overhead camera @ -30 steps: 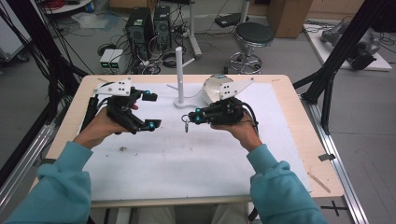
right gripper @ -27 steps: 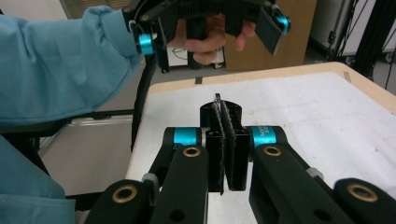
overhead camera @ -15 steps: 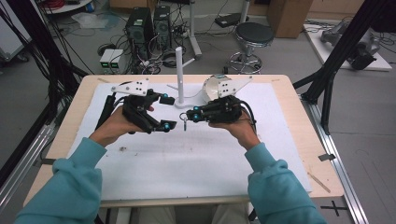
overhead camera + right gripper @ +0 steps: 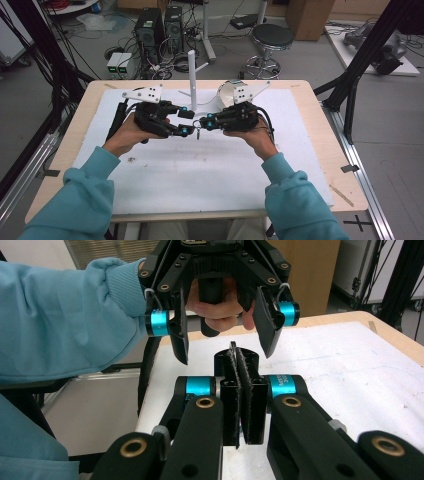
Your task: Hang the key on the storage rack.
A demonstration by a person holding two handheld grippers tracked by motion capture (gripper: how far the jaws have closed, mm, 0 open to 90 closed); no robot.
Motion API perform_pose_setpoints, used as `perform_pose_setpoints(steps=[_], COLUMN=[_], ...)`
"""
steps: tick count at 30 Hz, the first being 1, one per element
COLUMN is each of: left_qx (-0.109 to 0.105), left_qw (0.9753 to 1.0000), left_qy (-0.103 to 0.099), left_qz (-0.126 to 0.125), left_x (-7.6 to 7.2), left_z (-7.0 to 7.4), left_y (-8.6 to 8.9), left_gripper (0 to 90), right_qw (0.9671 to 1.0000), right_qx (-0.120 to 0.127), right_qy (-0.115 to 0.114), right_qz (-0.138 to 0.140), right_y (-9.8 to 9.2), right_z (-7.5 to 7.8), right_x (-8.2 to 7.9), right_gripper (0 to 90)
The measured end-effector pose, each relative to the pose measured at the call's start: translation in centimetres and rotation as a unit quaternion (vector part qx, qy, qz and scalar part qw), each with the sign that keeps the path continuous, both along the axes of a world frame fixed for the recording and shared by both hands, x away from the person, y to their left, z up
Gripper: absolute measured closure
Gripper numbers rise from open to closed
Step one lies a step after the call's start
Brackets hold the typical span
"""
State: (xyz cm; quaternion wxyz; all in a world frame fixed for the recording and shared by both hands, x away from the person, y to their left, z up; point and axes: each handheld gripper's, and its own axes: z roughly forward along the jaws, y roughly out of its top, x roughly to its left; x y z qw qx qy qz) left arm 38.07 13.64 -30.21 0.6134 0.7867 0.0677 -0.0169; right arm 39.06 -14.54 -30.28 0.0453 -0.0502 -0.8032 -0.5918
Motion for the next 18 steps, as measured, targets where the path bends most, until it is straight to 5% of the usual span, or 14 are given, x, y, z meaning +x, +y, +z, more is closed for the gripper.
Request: perform_pose_setpoints(steps=[18], left_qx=[0.017], left_qw=[0.9998], left_qy=[0.004], left_qz=[-0.006], left_x=[-0.12], left_z=[-0.17], left_y=[-0.39], left_gripper=[69.7], right_qw=[1.0000], right_qx=[-0.001], right_qy=[0.003], right_qz=[0.001], right_y=[0.08], right_z=[-0.15], right_x=[-0.13], right_gripper=[89.1])
